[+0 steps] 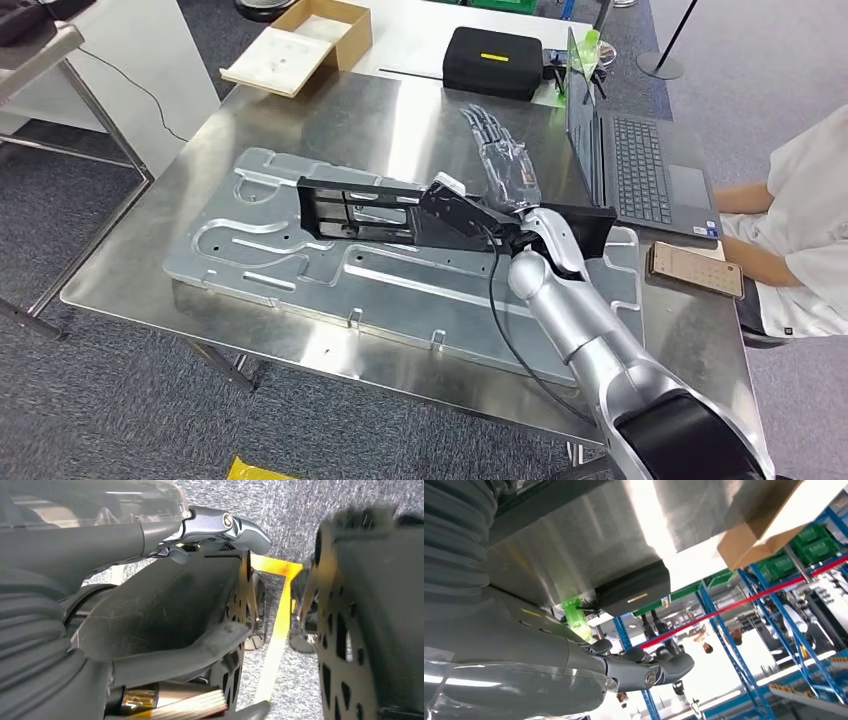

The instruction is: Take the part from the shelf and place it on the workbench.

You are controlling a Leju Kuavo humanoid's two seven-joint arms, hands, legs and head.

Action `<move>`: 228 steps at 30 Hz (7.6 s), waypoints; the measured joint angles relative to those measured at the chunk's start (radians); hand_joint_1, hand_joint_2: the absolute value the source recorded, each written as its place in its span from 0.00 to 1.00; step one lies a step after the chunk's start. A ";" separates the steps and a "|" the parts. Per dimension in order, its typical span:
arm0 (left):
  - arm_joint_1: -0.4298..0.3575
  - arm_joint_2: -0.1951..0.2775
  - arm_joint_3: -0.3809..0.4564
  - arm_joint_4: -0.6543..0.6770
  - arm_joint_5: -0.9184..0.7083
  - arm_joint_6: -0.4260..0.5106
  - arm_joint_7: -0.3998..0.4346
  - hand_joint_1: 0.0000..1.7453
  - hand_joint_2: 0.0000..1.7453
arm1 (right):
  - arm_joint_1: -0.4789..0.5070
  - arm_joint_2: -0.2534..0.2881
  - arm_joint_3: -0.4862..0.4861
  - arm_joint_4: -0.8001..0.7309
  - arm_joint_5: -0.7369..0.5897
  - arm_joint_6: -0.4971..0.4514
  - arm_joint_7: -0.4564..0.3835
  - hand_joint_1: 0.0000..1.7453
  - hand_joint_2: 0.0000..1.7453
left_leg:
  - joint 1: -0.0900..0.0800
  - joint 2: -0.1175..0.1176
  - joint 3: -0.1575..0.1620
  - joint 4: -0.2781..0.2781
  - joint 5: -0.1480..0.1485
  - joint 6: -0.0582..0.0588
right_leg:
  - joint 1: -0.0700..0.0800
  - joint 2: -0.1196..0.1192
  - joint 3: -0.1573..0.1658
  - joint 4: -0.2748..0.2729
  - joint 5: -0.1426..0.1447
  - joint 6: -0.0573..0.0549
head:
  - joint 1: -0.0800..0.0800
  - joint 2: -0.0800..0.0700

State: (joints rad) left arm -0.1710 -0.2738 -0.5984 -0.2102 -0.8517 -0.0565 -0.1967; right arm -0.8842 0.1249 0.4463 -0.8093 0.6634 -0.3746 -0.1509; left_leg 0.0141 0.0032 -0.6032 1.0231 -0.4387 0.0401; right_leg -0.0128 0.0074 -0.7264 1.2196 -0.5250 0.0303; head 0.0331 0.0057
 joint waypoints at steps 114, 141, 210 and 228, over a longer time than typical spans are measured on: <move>-0.007 -0.008 0.083 0.000 -0.143 -0.020 -0.039 0.00 0.00 | 0.272 0.127 -0.072 -0.408 0.401 -0.323 -0.233 0.00 0.00 | 0.000 0.022 -0.044 0.105 -0.028 -0.042 | 0.013 -0.065 0.126 -0.191 0.073 -0.057 | -0.004 0.000; -0.011 -0.011 0.090 0.000 -0.144 -0.020 -0.037 0.00 0.00 | 0.269 0.119 -0.064 -0.415 0.404 -0.324 -0.230 0.00 0.00 | 0.001 -0.015 -0.141 0.263 -0.109 -0.053 | 0.000 -0.035 0.136 -0.202 0.076 -0.057 | -0.008 0.000; -0.054 -0.026 0.164 0.000 -0.176 -0.031 -0.048 0.00 0.00 | 0.277 -0.032 -0.218 -0.353 0.202 -0.325 -0.406 0.00 0.00 | -0.017 0.053 -0.018 0.007 0.006 -0.028 | 0.008 -0.104 0.136 -0.188 0.062 -0.026 | -0.021 0.000; -0.025 -0.022 0.215 0.001 -0.121 0.005 0.003 0.00 0.00 | 0.205 0.211 -0.193 -0.245 0.393 -0.325 -0.363 0.00 0.00 | 0.002 -0.121 -0.041 0.008 0.023 -0.040 | -0.008 0.054 0.127 -0.190 0.069 -0.030 | -0.021 0.000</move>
State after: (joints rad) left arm -0.1958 -0.2962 -0.3834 -0.2095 -0.9726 -0.0516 -0.1938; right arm -0.6793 0.3364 0.2531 -1.0542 1.0560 -0.6992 -0.5141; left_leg 0.0156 -0.1174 -0.6443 1.0313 -0.4157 -0.0002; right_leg -0.0211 0.0613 -0.5989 1.0299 -0.4559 0.0000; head 0.0117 0.0057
